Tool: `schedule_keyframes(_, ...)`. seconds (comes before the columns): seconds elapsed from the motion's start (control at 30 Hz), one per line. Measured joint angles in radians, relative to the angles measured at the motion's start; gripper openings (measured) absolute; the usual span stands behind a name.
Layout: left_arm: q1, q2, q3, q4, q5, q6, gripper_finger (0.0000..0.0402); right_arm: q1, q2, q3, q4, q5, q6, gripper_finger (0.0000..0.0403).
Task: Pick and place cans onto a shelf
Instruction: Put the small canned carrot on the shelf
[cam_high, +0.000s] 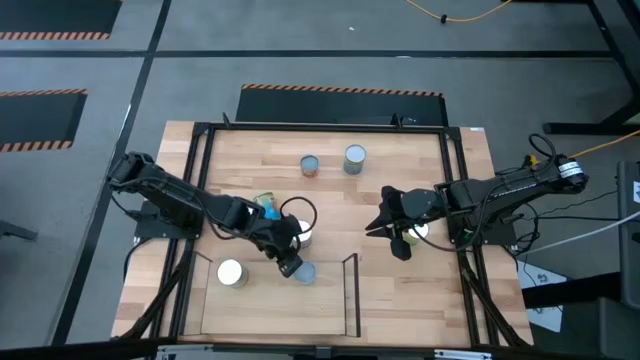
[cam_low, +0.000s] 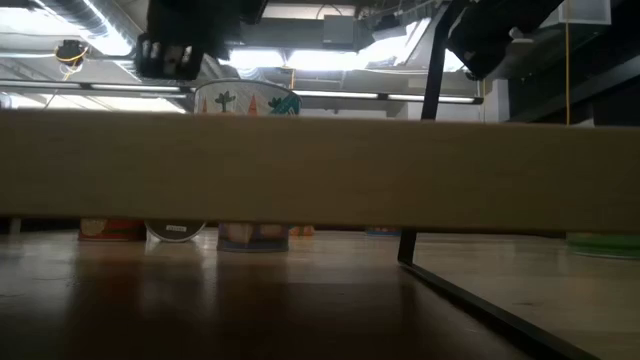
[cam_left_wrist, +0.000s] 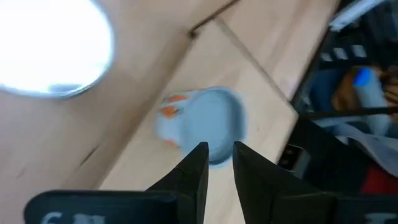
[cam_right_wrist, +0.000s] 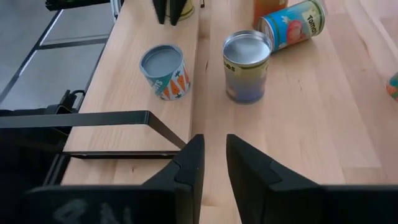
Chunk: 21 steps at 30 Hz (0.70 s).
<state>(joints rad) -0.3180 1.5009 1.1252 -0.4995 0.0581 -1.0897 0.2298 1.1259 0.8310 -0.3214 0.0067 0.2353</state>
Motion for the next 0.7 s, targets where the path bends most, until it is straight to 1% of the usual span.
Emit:
schedule_keyframes(0.13, -0.017, 0.0, 0.0, -0.013, -0.045, -0.007, 0.0066, 0.0, 0.0, 0.0, 0.005, 0.0, -0.007, 0.0072)
schedule_keyframes(0.23, -0.026, 0.028, 0.001, -0.014, -0.054, -0.008, 0.0066, 0.0, 0.0, 0.0, 0.005, 0.0, -0.009, 0.0072)
schedule_keyframes(0.47, -0.037, 0.11, 0.0, -0.004, -0.039, -0.009, 0.0066, 0.0, 0.0, 0.0, 0.012, 0.0, -0.01, 0.0072)
schedule_keyframes(0.7, -0.038, 0.132, 0.001, -0.002, -0.03, -0.009, 0.0066, 0.0, 0.0, 0.0, 0.015, 0.0, -0.011, 0.0072)
